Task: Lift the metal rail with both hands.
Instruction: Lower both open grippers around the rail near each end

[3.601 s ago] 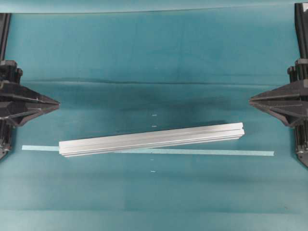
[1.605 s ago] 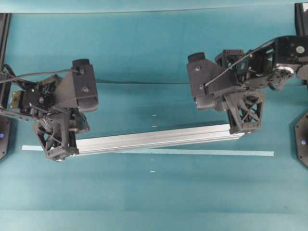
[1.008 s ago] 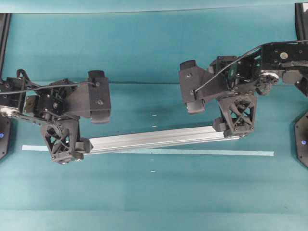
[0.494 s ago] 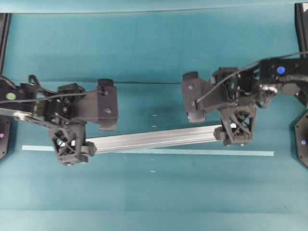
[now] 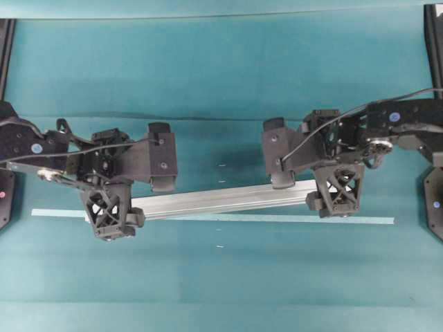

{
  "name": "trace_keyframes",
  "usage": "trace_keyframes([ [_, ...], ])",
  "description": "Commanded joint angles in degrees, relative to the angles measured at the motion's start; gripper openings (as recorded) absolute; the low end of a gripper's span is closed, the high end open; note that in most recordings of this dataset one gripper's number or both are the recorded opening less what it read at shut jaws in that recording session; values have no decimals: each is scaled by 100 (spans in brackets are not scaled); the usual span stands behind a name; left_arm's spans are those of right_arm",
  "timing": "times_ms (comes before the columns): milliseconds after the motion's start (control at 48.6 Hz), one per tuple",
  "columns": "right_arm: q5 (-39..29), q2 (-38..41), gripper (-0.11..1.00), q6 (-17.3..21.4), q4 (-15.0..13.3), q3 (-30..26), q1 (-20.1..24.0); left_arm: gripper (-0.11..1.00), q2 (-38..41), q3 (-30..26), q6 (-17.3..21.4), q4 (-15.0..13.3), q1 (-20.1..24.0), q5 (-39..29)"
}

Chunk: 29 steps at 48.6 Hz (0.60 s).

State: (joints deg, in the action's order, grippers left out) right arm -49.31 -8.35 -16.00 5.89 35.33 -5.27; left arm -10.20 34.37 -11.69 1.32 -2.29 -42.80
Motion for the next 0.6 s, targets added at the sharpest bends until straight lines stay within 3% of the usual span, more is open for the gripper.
trace_keyframes([
  [0,132,62,100,0,18,35,26,98,0,70,-26,18,0,193],
  [576,932,290,100,0,9,536,70,98,457,360,-132,18,18,791],
])
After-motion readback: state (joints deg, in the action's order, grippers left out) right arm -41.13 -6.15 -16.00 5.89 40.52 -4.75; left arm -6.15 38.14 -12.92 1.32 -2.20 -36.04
